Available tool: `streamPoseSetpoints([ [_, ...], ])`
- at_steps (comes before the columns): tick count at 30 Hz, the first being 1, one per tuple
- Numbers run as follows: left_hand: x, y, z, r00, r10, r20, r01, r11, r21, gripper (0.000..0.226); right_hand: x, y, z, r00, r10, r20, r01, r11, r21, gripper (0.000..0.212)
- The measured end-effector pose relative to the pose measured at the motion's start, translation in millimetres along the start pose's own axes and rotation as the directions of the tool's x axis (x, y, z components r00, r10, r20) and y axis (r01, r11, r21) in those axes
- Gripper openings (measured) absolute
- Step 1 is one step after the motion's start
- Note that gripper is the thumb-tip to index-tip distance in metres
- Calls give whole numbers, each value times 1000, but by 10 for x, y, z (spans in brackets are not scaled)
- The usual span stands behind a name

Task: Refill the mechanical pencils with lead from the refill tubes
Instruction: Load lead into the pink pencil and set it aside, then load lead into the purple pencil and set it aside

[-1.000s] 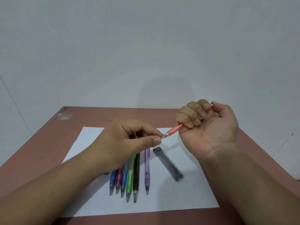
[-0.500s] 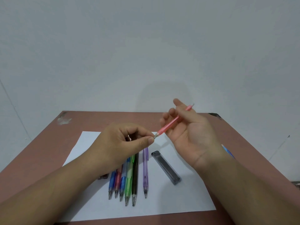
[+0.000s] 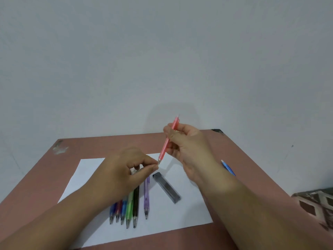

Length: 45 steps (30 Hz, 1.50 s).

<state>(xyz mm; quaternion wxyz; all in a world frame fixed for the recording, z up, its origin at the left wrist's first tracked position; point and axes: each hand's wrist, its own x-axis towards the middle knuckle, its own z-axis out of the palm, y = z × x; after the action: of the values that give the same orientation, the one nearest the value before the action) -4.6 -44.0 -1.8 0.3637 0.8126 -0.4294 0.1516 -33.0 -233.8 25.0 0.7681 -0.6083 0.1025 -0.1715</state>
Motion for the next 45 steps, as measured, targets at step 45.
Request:
streamPoseSetpoints([
  [45, 301, 873, 1141, 910, 141, 389, -250, 937, 244, 50, -450, 62, -1494, 995, -96, -38, -33, 56, -998, 43],
])
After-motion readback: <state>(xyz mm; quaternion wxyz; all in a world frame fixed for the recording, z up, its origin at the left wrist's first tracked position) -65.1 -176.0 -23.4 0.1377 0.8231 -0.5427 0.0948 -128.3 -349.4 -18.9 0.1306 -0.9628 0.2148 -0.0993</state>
